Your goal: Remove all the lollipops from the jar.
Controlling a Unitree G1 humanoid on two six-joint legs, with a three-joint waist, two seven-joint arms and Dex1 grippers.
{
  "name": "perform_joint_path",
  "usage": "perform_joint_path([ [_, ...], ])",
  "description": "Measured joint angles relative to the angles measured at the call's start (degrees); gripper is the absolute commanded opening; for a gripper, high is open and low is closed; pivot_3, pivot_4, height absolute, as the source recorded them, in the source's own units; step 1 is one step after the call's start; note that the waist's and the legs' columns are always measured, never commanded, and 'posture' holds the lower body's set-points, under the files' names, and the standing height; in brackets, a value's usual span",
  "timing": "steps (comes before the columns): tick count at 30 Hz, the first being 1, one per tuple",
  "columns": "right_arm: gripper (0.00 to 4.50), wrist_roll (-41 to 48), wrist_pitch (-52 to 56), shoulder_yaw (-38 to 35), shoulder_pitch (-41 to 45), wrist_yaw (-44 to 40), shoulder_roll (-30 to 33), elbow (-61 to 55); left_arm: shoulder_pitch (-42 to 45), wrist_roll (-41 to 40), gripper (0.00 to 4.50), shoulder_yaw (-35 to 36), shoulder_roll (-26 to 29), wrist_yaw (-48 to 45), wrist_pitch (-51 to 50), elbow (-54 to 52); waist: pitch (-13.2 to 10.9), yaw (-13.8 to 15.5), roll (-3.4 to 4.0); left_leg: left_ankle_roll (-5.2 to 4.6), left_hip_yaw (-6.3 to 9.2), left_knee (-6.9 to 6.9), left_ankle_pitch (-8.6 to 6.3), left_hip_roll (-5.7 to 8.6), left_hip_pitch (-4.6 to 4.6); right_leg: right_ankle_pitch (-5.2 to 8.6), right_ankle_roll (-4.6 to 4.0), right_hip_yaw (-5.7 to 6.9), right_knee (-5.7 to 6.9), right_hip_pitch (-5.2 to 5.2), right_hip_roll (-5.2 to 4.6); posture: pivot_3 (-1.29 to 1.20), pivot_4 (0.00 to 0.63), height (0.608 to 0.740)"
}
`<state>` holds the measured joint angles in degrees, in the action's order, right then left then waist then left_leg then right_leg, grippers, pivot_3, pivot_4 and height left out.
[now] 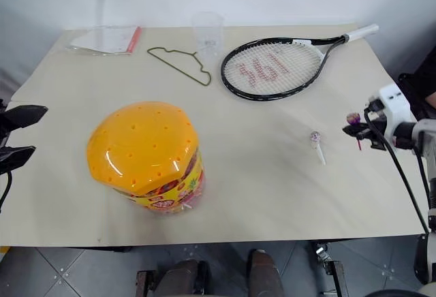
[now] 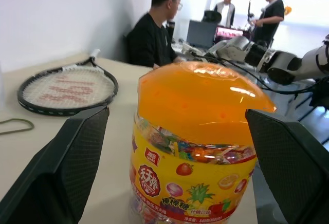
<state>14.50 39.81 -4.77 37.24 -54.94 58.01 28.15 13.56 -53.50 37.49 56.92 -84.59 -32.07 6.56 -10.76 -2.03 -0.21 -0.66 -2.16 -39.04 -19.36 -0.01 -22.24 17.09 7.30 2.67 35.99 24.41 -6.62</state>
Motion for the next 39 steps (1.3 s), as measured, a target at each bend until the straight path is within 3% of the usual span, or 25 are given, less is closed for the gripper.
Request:
perform_joint_path([
  [9, 0.01, -2.64, -5.17, -0.52, -1.68, 4.28, -1.0, 9.63, -0.76, 1.31, 4.5, 0.7, 3.6, 1.73, -0.74, -3.25, 0.0, 0.23, 0.01, 0.01, -0.04, -0.02, 0.0, -0.01, 0.0, 0.0, 0.0, -0.06, 0.01, 0.03, 0.0, 0.0, 0.15, 0.74],
  [17, 2.45, -2.22, -7.06, -2.94, -4.0, 4.18, -0.99, 9.42, -4.0, 4.03, 4.5, 2.13, 4.44, 7.41, -1.34, -4.86, 0.0, 0.38, 0.01, 0.0, -0.03, -0.03, 0.0, -0.01, 0.0, -0.01, 0.01, -0.06, 0.0, 0.02, -0.01, 0.0, 0.15, 0.74],
  [23, 4.48, 2.71, -3.75, -8.93, -12.8, 1.06, -0.69, -1.92, -7.07, 6.51, 4.5, 2.7, 4.33, 12.3, -1.69, -6.26, 0.0, 0.52, 0.02, 0.0, -0.03, -0.03, 0.0, -0.01, 0.0, -0.01, 0.02, -0.06, 0.02, 0.02, -0.01, 0.0, 0.15, 0.74],
  [26, 4.48, 7.5, -1.2, -15.49, -19.46, -2.87, 1.32, -11.33, -7.58, 6.96, 4.5, 3.17, 2.78, 15.23, -1.62, -6.44, -0.01, 0.74, 0.05, -0.01, -0.03, -0.03, -0.01, 0.0, 0.0, -0.02, 0.04, -0.07, 0.03, 0.02, -0.02, 0.0, 0.15, 0.74],
  [31, 4.48, 14.62, -1.08, -22.79, -19.68, -6.5, 2.42, -24.55, -7.6, 7.14, 4.5, 3.13, 2.1, 15.61, -1.3, -5.89, 0.0, 0.3, 0.03, 0.01, -0.05, -0.04, -0.02, -0.08, 0.09, -0.03, 0.06, -0.12, 0.02, -0.03, 0.05, 0.0, 0.15, 0.74],
  [35, 4.48, 18.25, -3.46, -19.77, -19.37, -9.55, 0.35, -34.69, -7.6, 8.98, 4.5, 2.82, 2.07, 15.53, 0.66, -4.0, 0.02, 0.41, -0.02, 0.06, -0.05, -0.03, -0.05, -0.14, 0.1, -0.03, 0.05, -0.11, 0.02, -0.03, 0.1, 0.0, 0.15, 0.74],
  [39, 4.48, 18.66, -6.97, -9.92, -17.58, -12.73, -4.81, -38.1, -8.57, 12.1, 4.5, 2.04, 1.62, 14.94, 4.16, 0.93, 0.05, 0.49, -0.06, 0.01, -0.06, -0.06, -0.06, 0.0, 0.09, -0.04, 0.06, -0.12, 0.04, -0.02, 0.01, 0.0, 0.15, 0.74],
])
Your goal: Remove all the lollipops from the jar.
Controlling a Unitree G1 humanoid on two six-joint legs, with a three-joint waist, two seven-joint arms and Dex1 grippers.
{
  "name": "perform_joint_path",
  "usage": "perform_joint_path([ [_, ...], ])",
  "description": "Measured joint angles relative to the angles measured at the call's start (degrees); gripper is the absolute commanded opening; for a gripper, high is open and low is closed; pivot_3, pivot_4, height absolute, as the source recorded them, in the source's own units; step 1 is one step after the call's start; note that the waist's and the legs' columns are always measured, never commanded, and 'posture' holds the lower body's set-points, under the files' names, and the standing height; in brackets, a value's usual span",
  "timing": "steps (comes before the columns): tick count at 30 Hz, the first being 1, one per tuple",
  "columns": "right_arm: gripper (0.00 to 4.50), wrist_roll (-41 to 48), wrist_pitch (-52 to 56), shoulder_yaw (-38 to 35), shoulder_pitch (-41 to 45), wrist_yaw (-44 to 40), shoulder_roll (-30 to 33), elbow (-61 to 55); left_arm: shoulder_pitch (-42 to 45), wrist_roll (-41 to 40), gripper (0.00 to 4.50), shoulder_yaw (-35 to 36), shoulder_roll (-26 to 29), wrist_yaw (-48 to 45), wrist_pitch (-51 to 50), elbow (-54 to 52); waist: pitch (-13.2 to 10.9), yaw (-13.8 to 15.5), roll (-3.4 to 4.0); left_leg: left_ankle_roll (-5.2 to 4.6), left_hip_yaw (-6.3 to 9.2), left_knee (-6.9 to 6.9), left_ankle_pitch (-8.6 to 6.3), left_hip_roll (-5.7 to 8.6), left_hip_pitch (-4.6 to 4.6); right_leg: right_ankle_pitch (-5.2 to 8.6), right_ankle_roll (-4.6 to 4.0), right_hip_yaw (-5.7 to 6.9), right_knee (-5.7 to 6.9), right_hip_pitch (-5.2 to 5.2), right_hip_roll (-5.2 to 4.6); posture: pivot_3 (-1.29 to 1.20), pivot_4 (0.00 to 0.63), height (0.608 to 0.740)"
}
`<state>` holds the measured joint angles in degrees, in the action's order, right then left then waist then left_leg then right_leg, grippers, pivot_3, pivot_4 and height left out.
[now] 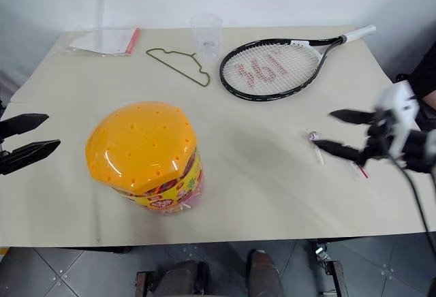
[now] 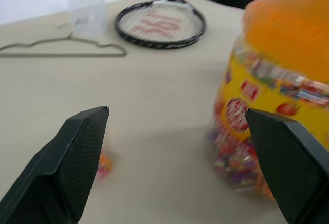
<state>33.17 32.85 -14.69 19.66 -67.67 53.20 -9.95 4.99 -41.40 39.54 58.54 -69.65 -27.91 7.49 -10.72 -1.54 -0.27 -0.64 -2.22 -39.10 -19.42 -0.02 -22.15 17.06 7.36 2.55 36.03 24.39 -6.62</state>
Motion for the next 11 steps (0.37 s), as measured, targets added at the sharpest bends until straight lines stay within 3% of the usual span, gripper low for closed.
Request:
perform_joint_path([
  [6, 4.48, -1.24, -6.78, 6.91, 3.5, -5.36, -2.7, 2.87, -3.15, 1.37, 4.5, 0.22, -1.16, -2.78, 2.84, 4.6, 0.04, 0.23, -0.06, -0.09, 0.02, -0.02, -0.05, 0.04, -0.02, 0.0, 0.0, 0.03, -0.02, 0.0, -0.06, 0.0, 0.15, 0.74],
  [11, 4.48, -2.44, -9.4, 10.06, 4.47, -5.83, -5.92, 5.77, -7.58, 1.6, 4.5, 0.46, -6.15, -2.7, 4.39, 4.21, 0.04, 0.02, -0.07, -0.09, 0.02, -0.02, -0.05, 0.01, -0.03, 0.0, 0.0, 0.04, 0.0, 0.01, -0.07, 0.0, 0.15, 0.74],
])
